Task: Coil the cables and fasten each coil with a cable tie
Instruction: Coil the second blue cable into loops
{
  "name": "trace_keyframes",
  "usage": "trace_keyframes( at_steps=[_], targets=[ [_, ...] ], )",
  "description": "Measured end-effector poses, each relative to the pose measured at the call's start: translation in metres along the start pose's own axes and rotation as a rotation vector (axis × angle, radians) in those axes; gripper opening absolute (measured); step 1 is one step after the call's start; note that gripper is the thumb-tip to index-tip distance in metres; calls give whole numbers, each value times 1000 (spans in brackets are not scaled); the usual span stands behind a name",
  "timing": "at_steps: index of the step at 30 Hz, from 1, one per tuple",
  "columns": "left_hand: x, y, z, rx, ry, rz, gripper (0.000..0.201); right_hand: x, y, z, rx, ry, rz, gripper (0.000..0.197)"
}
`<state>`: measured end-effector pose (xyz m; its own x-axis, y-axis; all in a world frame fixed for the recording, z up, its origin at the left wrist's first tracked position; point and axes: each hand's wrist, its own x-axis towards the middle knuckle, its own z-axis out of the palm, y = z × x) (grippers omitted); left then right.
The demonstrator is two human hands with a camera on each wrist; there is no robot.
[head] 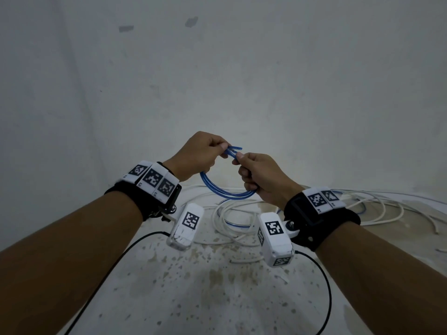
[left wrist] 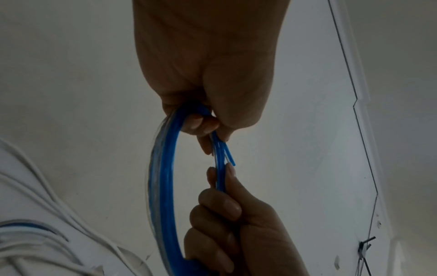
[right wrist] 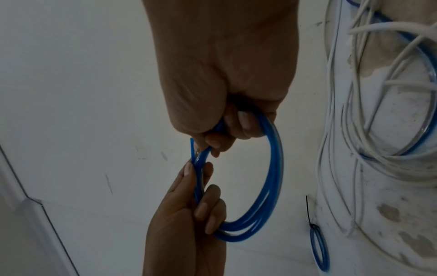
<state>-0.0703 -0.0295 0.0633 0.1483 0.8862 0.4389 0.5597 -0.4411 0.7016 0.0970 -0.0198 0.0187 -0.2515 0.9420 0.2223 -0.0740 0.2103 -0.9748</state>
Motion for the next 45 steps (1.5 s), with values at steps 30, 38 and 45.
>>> trace_keyframes(
  at_steps=[30,38,45],
  targets=[
    [-10,0,0,308,-23,131,33,-10,9,0,219,-19,107,37],
    [-9,-3,2,348,-34,206,34,-11,1,7,133,-13,166,34],
    [-8,-14,13,197,43,140,21,-9,-1,4,197,4,220,31]
  ],
)
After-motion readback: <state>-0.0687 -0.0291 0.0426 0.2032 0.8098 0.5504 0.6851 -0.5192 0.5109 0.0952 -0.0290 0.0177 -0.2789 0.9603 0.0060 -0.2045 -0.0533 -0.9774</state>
